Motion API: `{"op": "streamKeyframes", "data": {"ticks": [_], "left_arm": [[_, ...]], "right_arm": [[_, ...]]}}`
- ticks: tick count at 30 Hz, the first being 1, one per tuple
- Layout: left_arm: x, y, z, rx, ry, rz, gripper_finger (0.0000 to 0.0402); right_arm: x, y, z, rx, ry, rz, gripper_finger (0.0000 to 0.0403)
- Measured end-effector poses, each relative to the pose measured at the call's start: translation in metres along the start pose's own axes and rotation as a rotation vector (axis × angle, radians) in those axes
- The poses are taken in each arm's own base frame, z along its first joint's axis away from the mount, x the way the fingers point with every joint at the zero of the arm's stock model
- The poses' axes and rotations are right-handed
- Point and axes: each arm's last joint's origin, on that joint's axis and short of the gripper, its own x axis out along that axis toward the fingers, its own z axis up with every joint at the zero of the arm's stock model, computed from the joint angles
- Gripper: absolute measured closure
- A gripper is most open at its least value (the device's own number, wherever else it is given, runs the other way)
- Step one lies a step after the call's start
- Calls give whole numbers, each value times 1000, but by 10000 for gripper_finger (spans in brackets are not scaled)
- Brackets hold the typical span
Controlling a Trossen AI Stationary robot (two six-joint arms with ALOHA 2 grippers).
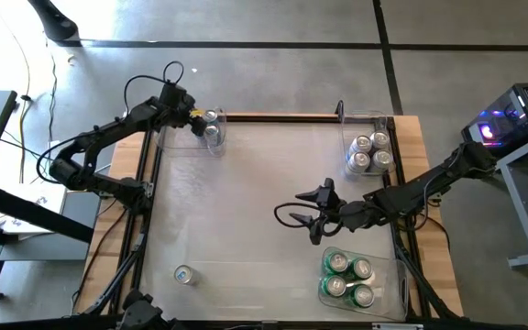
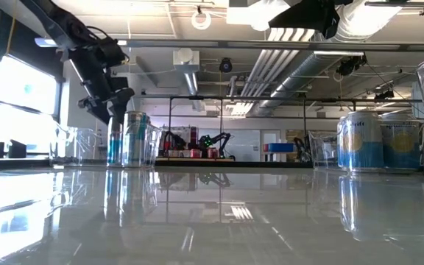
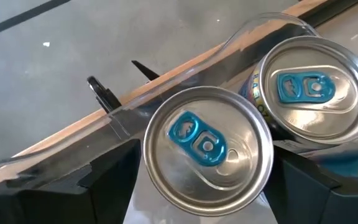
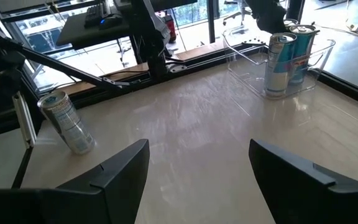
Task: Sort soda cans
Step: Put the top white blue soda can into the top left transparent bin, then put the bottom white blue soda can into the top left transparent bin
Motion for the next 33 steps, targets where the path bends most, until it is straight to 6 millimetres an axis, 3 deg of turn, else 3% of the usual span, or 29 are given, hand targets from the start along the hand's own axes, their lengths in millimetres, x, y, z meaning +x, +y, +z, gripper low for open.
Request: {"op": "streamKeyframes", "data": {"ticks": [8,16,20,27,33], "left_arm": [[-16,1,15,48,28,0,102],[-64,-10,27,102,-12,-30,101],[-102,-33,20,171,-149,-144,101],[-165,-91,-13,371,-458,-600,101],[-180,-130,-42,522,-525,-847,101]], "right_arm": [[0,0,0,0,0,1,130],[0,0,0,-1,0,2,130],[0,0,0,-1,0,2,130],[0,0,1,6,-8,6,130],[0,1,1,44,-9,7,130]]}}
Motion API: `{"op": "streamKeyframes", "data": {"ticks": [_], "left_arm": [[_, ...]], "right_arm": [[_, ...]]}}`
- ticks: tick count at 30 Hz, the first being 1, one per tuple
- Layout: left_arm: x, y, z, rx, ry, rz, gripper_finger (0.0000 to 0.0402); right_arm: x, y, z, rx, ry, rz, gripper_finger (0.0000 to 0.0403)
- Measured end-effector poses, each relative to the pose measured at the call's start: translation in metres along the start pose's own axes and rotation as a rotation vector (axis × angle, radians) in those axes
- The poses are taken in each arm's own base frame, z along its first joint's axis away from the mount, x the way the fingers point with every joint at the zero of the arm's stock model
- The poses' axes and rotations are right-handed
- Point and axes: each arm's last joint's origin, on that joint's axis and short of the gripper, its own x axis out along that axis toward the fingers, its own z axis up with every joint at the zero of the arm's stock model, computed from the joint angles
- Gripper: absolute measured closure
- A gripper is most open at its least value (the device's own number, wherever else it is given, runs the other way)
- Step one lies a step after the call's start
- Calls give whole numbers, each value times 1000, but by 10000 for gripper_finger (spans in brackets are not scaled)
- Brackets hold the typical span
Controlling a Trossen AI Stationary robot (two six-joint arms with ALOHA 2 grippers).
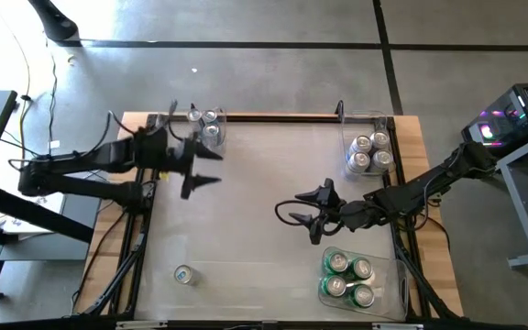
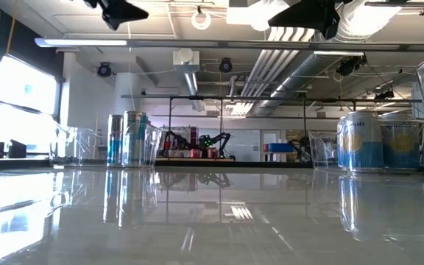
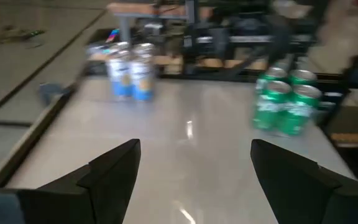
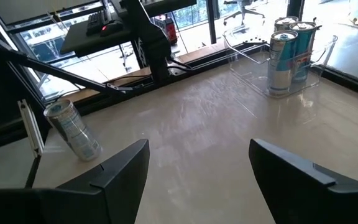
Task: Sort soda cans
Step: Put the bottom white blue soda can into the top left transparent bin
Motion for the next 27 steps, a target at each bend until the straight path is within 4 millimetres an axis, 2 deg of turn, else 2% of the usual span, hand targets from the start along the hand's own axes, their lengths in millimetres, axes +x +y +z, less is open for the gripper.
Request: {"op": "streamKeyframes", "data": {"ticks": [4,7,11,14,16,20,23,27], "left_arm": [[18,-14,-2,31,-27,-78,101],[36,-25,6,27,-109,-133,101],[56,-61,5,137,-98,-315,101],[65,-92,4,289,-97,-418,101],[69,-111,2,325,-109,-481,101],[75,-144,5,89,-157,-596,101],[78,-168,-7,70,-109,-653,101],[63,-191,-23,72,4,-591,101]], "right_arm": [[0,0,0,20,0,1,130],[0,0,0,40,5,8,130],[0,0,0,39,6,12,130],[0,0,0,36,6,12,130],[0,1,0,35,9,16,130],[0,1,0,36,11,21,130],[0,1,0,36,17,34,130],[0,2,-1,50,29,57,130]]}}
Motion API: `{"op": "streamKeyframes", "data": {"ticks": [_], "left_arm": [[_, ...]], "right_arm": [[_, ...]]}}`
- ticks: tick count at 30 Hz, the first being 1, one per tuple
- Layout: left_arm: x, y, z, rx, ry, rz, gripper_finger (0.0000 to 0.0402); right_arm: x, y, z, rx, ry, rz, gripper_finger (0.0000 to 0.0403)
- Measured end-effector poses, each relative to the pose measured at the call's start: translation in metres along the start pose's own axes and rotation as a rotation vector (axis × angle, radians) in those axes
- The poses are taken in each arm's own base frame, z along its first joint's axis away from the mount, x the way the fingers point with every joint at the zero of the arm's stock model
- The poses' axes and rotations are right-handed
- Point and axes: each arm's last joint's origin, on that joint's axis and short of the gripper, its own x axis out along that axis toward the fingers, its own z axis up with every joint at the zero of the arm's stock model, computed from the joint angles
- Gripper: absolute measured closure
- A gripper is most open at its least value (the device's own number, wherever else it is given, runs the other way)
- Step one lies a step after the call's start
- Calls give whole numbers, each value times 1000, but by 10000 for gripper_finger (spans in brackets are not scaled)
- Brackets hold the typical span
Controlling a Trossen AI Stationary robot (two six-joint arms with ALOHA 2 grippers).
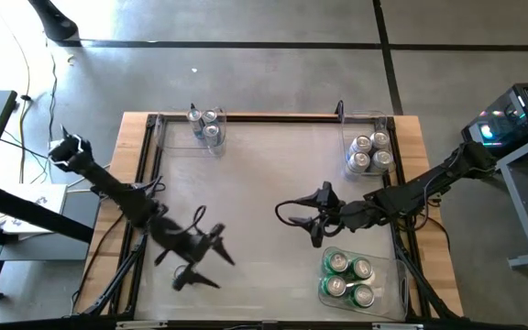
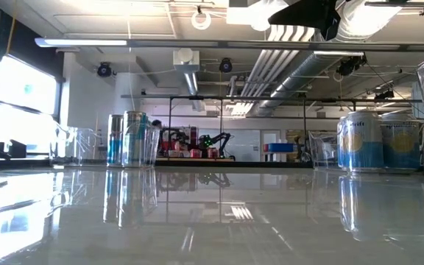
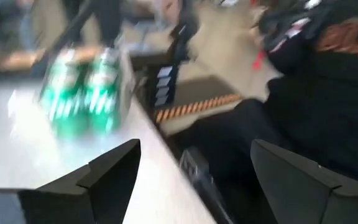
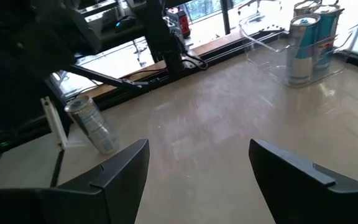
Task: Sort soda cans
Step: Put the bottom white blue soda can into the top left transparent bin
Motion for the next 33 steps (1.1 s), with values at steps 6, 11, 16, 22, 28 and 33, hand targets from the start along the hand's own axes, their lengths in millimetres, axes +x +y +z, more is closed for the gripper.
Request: {"op": "streamKeyframes", "data": {"ticks": [6,11,16,22,28,33], "left_arm": [[-31,-44,-9,-217,214,204,110],[-51,-68,-19,-443,363,322,120],[-56,-71,-46,-770,405,453,121],[-55,-65,-51,-831,575,378,121],[-57,-60,-56,-761,679,374,121],[-54,-61,-62,-681,768,345,121]], "right_arm": [[0,0,0,-6,6,11,130],[0,0,0,-17,3,8,130],[0,0,0,-42,3,8,130],[0,0,0,-63,3,7,130],[0,0,0,-87,7,14,130],[0,1,0,-95,14,29,130]]}}
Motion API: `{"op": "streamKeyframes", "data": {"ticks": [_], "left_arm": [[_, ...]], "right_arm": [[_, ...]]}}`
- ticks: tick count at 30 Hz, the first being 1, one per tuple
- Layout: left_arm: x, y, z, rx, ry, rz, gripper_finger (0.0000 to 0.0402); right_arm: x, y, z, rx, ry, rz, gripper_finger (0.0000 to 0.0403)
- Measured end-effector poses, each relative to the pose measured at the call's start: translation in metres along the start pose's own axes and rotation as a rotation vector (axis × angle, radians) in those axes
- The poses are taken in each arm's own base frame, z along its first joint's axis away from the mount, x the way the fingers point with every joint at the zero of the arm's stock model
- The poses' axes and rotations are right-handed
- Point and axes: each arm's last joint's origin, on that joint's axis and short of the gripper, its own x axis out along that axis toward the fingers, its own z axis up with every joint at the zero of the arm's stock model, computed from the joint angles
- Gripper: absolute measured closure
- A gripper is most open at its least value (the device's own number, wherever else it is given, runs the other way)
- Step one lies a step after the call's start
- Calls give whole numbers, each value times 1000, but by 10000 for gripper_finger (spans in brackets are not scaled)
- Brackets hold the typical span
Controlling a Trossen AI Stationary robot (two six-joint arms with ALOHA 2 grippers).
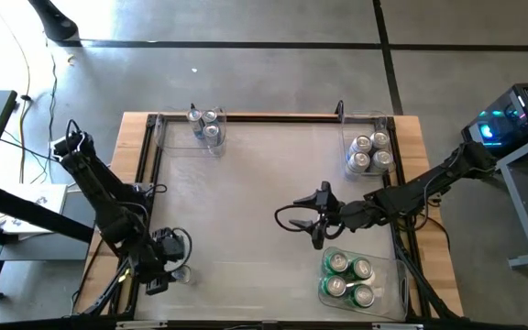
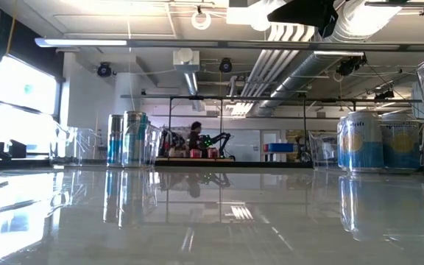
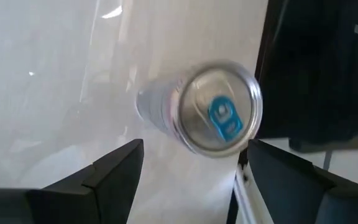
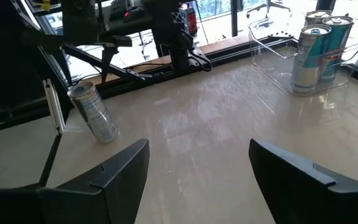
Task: Sort soda cans
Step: Put the bottom white blue soda can into the top left transparent bin
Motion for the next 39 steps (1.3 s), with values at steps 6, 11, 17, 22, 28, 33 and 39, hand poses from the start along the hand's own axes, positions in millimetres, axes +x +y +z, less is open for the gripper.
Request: {"op": "streamKeyframes", "data": {"ticks": [6,11,17,22,28,33,39], "left_arm": [[9,0,-4,110,96,33,121],[25,-1,-13,243,208,94,122],[51,-6,-20,182,229,189,122],[61,-2,-21,124,316,238,118],[54,-3,-21,120,309,210,105],[40,-1,-17,95,280,168,103],[15,2,-8,-21,114,127,103]], "right_arm": [[0,0,0,-8,0,1,130],[0,0,0,4,0,1,130],[0,0,1,11,-6,3,130],[0,0,1,11,-8,4,130],[0,0,1,5,-11,5,130],[0,0,1,-2,-11,5,130],[0,0,1,-4,-11,5,130]]}}
